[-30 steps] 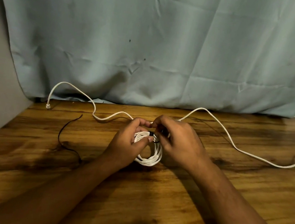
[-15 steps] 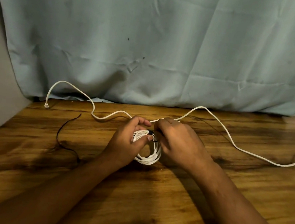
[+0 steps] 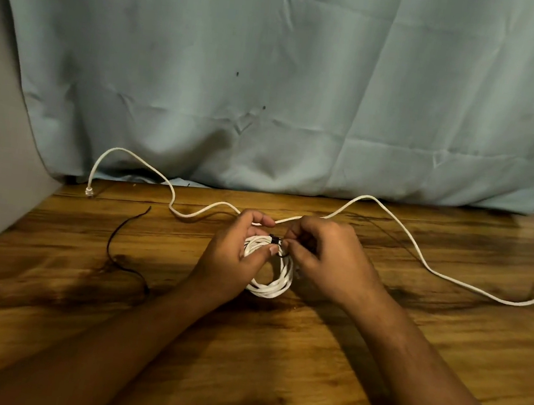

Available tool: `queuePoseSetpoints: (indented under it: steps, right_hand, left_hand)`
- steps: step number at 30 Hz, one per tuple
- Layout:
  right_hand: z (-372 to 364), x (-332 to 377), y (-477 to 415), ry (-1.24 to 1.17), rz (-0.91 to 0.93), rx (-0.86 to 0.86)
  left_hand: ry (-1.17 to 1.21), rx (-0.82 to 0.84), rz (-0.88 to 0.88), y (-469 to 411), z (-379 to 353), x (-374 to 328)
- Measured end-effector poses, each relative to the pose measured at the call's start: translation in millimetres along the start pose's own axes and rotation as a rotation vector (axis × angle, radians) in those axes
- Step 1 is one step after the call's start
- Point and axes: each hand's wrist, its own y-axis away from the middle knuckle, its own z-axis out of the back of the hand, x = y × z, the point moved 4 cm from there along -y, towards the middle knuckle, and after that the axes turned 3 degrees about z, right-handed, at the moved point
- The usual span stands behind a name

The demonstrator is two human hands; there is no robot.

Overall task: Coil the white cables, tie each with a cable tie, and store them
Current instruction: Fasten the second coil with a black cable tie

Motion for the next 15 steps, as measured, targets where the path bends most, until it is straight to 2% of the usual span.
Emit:
queuePoseSetpoints:
  steps: [4,10,15]
  right_hand:
    - [0,3,0,0.042,-0.002,0.013]
    - [-4,20,0,0.300,0.194,0.094]
    - [-4,24,2,0.343,0.211,0.104]
  left_hand:
    - [-0.014,-0.005,0.000,1,0,-3]
    - [-0.071,0.000,-0.024,0,0,-4]
    - [-0.101,0.015,-0.044,-1,-1,-6]
